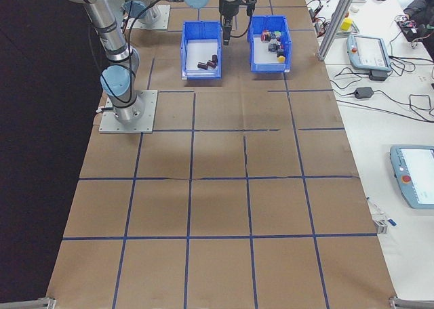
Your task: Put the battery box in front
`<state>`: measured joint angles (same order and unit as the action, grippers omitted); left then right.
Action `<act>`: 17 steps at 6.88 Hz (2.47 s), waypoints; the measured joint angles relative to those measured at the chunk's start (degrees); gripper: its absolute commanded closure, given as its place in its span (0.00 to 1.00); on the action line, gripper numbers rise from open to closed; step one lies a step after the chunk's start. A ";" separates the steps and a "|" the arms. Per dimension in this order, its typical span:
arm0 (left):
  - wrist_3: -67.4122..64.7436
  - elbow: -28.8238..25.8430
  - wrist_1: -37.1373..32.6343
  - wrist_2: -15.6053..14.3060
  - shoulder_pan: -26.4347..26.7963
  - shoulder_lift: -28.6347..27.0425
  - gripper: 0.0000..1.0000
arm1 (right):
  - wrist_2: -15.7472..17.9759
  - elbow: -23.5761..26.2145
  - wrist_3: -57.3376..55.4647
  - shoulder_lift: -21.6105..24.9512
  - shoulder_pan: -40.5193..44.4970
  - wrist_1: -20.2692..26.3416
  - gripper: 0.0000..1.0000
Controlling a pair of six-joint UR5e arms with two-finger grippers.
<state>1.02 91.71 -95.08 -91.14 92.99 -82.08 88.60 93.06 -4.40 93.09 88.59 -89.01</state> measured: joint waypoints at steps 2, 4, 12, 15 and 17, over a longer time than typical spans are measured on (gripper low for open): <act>0.03 -0.16 -0.01 0.05 0.00 -0.13 0.01 | 0.02 0.07 0.01 -0.08 0.00 0.03 0.00; 0.06 -0.21 0.04 0.05 0.00 -0.24 0.01 | 0.24 0.37 0.06 -0.10 0.00 0.00 0.00; 0.21 -0.14 0.07 0.00 -0.08 -0.43 0.01 | 0.00 0.26 18.04 -1.45 0.08 -1.13 0.00; 0.21 -0.13 0.07 0.00 -0.09 -0.45 0.01 | -0.08 -0.07 30.97 -4.34 0.18 -4.11 0.00; 0.24 -0.12 0.09 -0.03 -0.06 -0.51 0.01 | -0.22 -0.83 39.92 -7.05 0.34 -6.66 0.00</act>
<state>1.26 91.59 -94.99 -91.17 92.93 -82.60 88.37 92.23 35.52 86.05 88.93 -95.67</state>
